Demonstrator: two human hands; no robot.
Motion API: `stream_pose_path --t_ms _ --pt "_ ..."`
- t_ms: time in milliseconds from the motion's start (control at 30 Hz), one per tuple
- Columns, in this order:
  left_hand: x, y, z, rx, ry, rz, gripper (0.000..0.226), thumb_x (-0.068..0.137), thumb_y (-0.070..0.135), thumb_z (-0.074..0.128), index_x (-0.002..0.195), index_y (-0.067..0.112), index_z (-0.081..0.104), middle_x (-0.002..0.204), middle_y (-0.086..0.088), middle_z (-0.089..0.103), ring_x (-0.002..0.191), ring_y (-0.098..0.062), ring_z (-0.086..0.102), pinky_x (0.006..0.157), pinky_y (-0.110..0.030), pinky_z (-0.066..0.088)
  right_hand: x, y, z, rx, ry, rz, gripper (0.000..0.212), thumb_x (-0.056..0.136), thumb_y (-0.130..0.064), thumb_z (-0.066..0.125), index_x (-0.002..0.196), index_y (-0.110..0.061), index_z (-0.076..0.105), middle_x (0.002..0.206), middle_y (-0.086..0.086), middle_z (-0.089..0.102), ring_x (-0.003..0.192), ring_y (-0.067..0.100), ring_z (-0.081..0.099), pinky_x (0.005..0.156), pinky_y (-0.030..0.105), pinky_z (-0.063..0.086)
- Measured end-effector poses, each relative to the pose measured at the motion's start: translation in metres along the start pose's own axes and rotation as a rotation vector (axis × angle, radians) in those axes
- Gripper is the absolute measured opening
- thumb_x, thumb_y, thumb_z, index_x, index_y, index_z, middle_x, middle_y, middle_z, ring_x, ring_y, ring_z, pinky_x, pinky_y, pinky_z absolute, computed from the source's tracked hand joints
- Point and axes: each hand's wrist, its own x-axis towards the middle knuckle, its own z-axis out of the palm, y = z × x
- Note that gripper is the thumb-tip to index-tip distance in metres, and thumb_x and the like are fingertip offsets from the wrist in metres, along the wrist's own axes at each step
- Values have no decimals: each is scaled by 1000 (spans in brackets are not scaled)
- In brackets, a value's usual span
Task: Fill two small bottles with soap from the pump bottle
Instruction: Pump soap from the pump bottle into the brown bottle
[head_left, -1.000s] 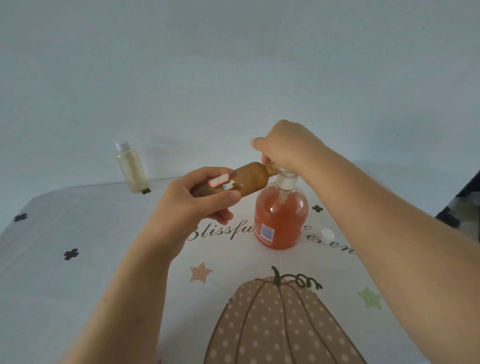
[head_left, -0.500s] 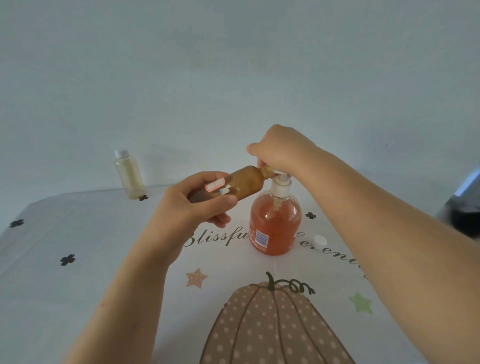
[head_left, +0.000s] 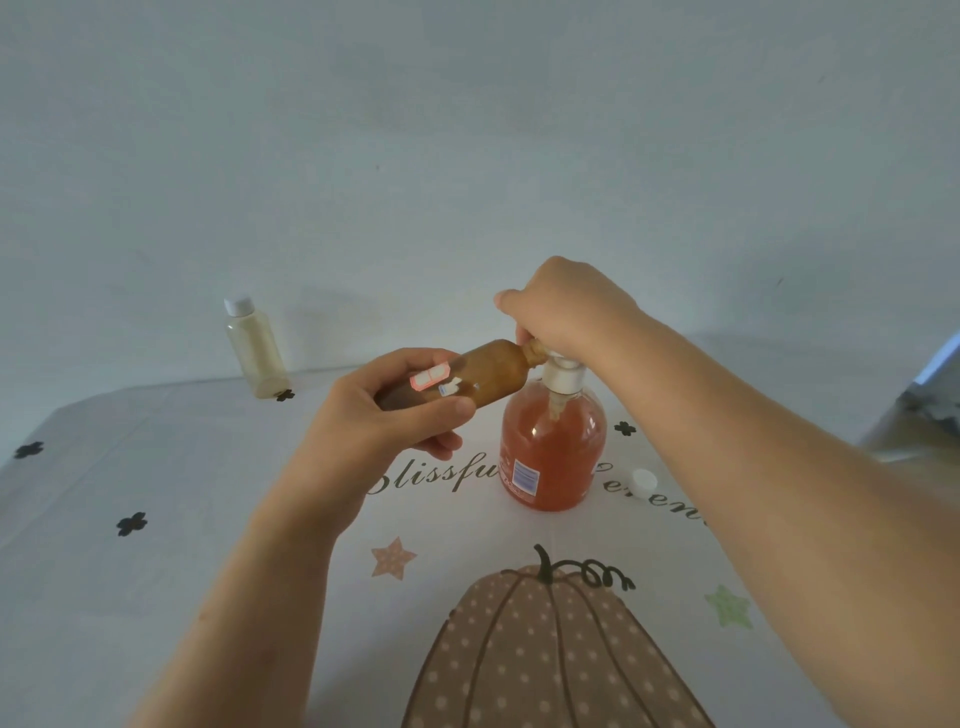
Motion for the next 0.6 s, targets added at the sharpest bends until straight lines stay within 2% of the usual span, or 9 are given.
stream_pose_path --t_ms 133,233,367,500,600 --pt "-1 3 2 -17 16 15 40 63 17 79 102 15 73 70 -1 68 62 -24 67 65 -30 59 -4 -7 -10 -42 -7 -16 30 94 -28 51 96 -10 75 71 3 65 56 21 55 56 26 39" --pt "-2 4 3 -28 21 24 40 61 20 79 101 17 73 71 -4 67 61 -24 68 64 -29 58 -5 -10 -15 -55 -39 -21 30 96 -26 50 98 -8 74 65 3 60 56 21 55 61 28 43" --pt "-2 4 4 -27 31 21 40 60 20 79 99 19 74 73 -5 69 62 -25 68 65 -31 59 -2 -13 -14 -33 -102 16 31 98 -21 50 106 -3 74 69 7 61 62 23 54 66 30 45" --pt "-2 3 3 -29 34 11 37 62 16 80 99 17 74 73 -4 70 62 -24 68 65 -30 59 1 -10 -8 -46 -83 39 26 96 -23 52 92 -9 73 67 7 62 59 24 55 61 28 43" --pt "0 1 0 -3 19 -7 32 73 3 78 103 14 73 73 -3 70 63 -24 68 66 -31 59 2 -5 0 -33 -50 53 27 93 -25 53 92 -8 75 72 6 66 61 24 56 56 27 38"
